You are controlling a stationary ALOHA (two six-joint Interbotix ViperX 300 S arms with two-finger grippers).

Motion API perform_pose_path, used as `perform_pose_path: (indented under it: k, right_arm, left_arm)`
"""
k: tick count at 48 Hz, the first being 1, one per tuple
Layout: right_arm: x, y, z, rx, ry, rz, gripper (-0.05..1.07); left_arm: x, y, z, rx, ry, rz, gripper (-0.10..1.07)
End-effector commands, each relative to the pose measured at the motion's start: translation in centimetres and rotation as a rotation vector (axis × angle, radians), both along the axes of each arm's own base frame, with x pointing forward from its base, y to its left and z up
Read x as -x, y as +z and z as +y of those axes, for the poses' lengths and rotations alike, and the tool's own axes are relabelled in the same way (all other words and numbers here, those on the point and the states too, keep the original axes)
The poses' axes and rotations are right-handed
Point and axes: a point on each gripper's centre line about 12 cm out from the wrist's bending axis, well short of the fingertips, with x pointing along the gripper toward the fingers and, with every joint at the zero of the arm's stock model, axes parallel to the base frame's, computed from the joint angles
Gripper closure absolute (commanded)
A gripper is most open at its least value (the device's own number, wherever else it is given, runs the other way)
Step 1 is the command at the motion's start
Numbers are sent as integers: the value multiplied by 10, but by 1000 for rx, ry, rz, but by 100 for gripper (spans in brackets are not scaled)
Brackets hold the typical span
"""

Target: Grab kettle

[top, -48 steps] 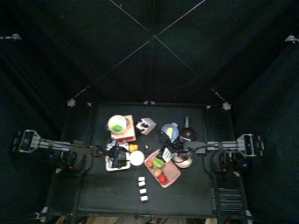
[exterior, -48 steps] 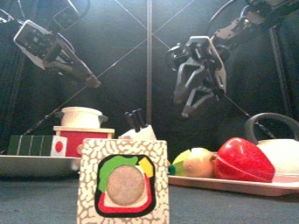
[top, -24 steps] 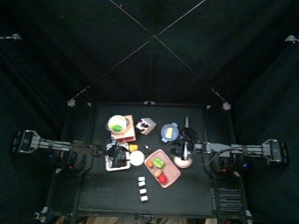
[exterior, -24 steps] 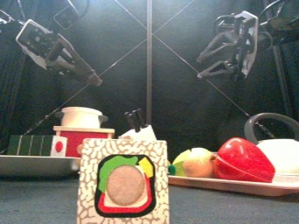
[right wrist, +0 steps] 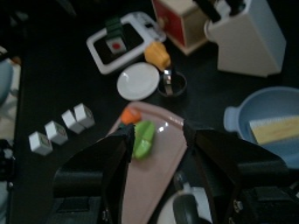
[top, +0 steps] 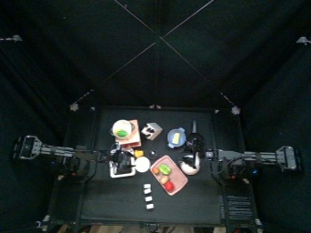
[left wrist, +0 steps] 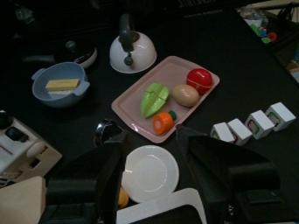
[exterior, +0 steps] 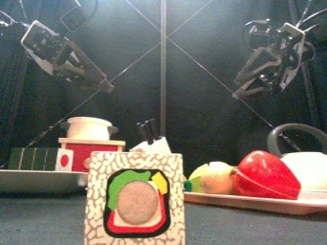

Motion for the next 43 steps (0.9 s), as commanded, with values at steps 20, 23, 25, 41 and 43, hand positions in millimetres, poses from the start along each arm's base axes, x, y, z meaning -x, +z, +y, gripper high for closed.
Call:
perform_pose_path:
  k: [20,23,25,41,43]
  right_arm:
    - [28,-19,8,28,24,209,19]
    - [31,-23,8,26,25,227,19]
    - [32,-26,9,22,25,235,19]
    - [39,-41,8,23,24,289,28]
    - [39,-43,8,22,23,293,32]
  left_arm:
    - [-12,29,-16,167,-13,-188,13]
    - [-15,29,-17,182,-9,-189,13]
    - [-16,30,-16,191,-4,-191,13]
    - [-29,24,-17,231,19,-167,13]
    - [-30,21,-18,236,20,-160,13]
